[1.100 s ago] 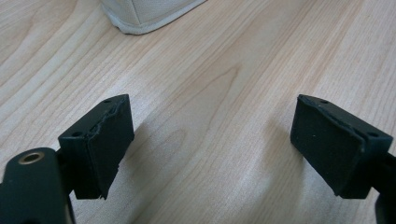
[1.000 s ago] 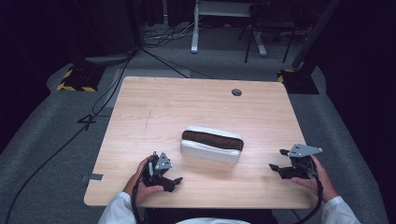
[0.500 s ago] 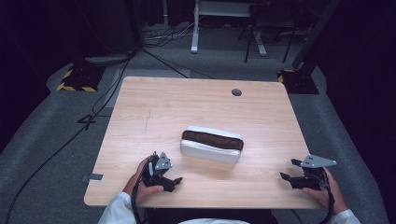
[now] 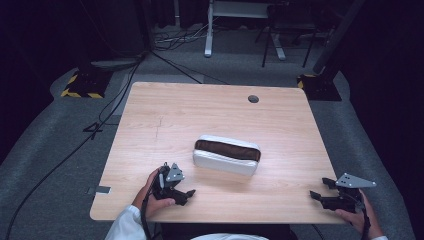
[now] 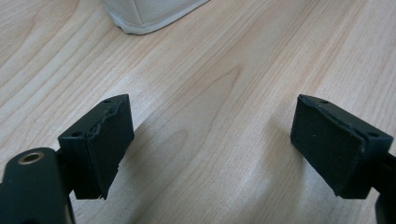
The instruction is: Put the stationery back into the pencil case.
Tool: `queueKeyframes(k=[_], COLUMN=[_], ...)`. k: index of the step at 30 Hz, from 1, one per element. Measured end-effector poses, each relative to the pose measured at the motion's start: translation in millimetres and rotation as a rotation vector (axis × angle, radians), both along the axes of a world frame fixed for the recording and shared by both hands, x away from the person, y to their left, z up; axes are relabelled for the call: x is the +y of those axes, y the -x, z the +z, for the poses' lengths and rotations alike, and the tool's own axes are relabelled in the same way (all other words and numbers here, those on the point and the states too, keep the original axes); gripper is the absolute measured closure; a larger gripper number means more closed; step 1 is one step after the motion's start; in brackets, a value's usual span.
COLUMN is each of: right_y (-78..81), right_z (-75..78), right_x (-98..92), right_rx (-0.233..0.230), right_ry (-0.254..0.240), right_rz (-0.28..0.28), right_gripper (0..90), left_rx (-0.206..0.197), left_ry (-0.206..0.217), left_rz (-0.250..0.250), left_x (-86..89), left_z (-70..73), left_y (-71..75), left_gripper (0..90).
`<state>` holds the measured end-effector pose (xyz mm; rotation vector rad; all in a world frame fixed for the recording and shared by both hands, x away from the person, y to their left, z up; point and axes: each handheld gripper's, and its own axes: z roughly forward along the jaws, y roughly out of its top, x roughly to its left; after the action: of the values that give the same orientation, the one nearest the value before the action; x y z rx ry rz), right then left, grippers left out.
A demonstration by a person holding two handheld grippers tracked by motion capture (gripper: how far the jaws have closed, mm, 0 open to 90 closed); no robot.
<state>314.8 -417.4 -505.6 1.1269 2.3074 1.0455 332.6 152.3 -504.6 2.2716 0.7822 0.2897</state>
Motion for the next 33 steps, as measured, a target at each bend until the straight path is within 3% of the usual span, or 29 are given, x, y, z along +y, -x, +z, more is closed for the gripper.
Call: queueKeyframes(k=[18,33], right_y=[0.1,0.2], right_z=[0.0,0.0], right_x=[0.2,0.2], right_rx=[0.001,0.001], right_ry=[-0.005,-0.003], right_rz=[-0.044,-0.044], right_gripper=[22.4,22.5], left_rx=[-0.002,0.000], left_ry=[-0.002,-0.003], left_rz=[0.004,0.003], left_x=[-0.1,-0.1], left_z=[0.1,0.1], left_y=[-1.3,-1.7], left_gripper=[13.7,13.6])
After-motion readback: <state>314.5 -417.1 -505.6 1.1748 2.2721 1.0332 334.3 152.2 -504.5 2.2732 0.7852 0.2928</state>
